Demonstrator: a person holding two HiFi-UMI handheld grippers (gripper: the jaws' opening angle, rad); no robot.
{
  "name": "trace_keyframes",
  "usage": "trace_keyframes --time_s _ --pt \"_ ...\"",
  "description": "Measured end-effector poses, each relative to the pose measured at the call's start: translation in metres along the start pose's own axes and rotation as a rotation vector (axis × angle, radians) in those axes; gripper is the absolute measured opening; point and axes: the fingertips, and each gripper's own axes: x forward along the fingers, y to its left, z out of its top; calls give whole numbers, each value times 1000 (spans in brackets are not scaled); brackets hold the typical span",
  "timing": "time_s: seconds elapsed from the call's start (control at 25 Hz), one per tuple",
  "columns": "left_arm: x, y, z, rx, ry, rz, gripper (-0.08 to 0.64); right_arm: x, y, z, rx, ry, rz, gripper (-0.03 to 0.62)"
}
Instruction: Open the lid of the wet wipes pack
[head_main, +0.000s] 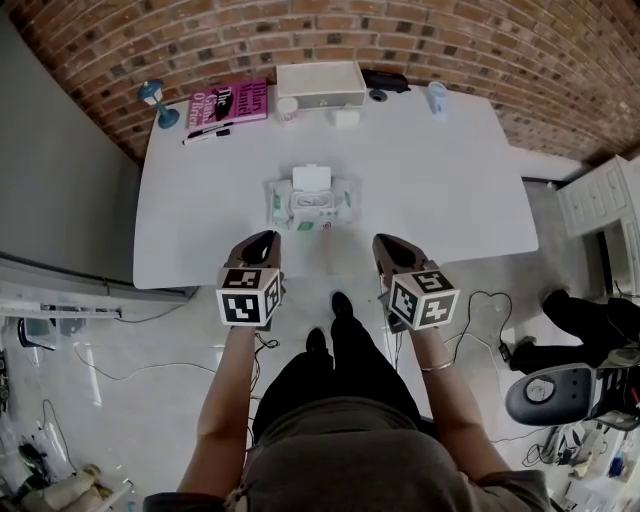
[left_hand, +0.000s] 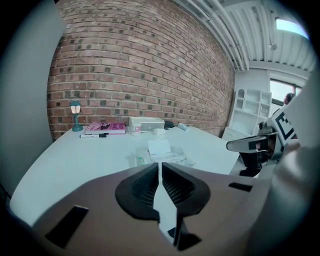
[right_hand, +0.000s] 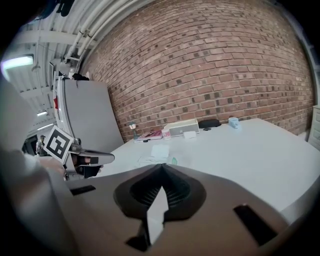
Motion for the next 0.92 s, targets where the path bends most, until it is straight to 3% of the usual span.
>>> trace_keyframes --time_s 0.92 --pt "13 -10 4 -32 4 -24 37 8 -11 -13 -20 58 21 2"
